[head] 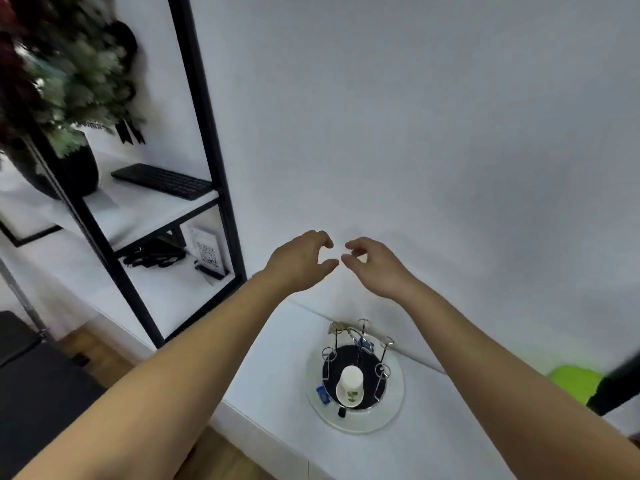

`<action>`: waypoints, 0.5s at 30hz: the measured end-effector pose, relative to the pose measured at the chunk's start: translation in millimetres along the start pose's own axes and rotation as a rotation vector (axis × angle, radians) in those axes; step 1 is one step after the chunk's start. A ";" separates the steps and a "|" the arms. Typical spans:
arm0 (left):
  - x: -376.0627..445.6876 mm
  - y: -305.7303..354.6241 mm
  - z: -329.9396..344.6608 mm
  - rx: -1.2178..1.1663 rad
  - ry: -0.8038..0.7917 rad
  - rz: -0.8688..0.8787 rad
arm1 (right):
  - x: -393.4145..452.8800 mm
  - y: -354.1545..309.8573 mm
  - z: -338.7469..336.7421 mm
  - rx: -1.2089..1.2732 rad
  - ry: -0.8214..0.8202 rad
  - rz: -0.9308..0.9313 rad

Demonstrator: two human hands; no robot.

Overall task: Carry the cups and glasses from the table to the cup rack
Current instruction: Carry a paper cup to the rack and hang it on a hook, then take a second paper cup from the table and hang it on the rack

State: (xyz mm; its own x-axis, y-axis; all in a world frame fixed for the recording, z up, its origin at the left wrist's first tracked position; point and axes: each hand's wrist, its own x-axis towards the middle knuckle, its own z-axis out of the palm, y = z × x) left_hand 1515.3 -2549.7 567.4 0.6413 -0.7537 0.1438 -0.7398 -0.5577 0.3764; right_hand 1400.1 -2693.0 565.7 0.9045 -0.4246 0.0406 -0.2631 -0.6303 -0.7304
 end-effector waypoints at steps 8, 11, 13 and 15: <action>-14.1 9.9 -123.9 -0.189 0.484 0.117 | -5.4 -111.2 -57.6 0.160 0.247 -0.360; -26.8 6.9 -137.0 -0.162 0.520 0.114 | -8.3 -127.0 -54.4 0.205 0.244 -0.410; -34.7 3.1 -139.6 -0.139 0.532 0.097 | -8.6 -130.3 -48.2 0.195 0.230 -0.426; -42.3 -0.6 -140.8 -0.132 0.535 0.069 | -8.9 -131.6 -41.5 0.175 0.220 -0.438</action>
State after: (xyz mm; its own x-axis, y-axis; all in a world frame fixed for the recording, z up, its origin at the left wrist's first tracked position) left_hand 1517.2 -2468.5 690.0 0.6316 -0.4858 0.6042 -0.7741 -0.4390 0.4562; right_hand 1412.7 -2633.2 689.8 0.8200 -0.2839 0.4969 0.2017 -0.6692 -0.7152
